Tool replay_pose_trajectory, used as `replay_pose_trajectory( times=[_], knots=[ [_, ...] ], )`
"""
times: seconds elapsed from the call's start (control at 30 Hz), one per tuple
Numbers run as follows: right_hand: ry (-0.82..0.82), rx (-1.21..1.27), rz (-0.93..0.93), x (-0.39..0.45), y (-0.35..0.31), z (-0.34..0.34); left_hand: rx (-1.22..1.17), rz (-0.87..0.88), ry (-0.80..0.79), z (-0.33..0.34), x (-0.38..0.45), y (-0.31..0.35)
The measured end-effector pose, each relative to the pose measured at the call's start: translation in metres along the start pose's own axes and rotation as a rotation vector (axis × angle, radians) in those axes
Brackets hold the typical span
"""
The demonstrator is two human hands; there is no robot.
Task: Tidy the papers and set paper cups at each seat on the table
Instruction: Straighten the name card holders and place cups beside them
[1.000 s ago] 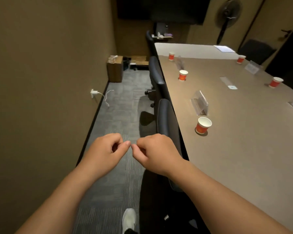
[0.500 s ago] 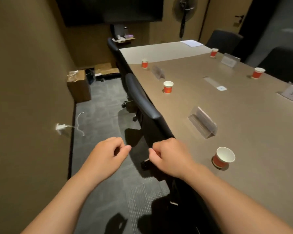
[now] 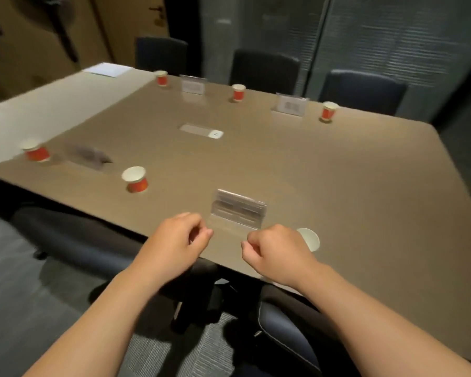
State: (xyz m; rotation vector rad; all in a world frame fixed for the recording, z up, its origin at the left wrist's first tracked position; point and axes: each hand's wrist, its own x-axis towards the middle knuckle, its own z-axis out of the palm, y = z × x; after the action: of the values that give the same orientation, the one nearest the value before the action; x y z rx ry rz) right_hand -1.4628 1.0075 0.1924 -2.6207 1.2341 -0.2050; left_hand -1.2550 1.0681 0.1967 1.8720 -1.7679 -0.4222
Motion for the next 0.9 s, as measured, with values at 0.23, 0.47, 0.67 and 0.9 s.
replay_pose_trajectory(
  times=[0.23, 0.47, 0.67, 0.9],
  knots=[
    [-0.011, -0.007, 0.278, 0.027, 0.056, 0.016, 0.004, 0.175, -0.228, 0.058, 0.102, -0.016],
    [-0.105, -0.051, 0.467, 0.05, 0.129, 0.04, 0.294, 0.262, -0.337, 0.108, 0.186, -0.023],
    [-0.377, -0.108, 0.583, 0.053, 0.164, 0.074, 0.426, 0.302, -0.465, 0.144, 0.223, -0.035],
    [-0.394, -0.032, 0.61, 0.06, 0.177, 0.091, 0.5, 0.275, -0.611, 0.175, 0.244, -0.049]
  ],
)
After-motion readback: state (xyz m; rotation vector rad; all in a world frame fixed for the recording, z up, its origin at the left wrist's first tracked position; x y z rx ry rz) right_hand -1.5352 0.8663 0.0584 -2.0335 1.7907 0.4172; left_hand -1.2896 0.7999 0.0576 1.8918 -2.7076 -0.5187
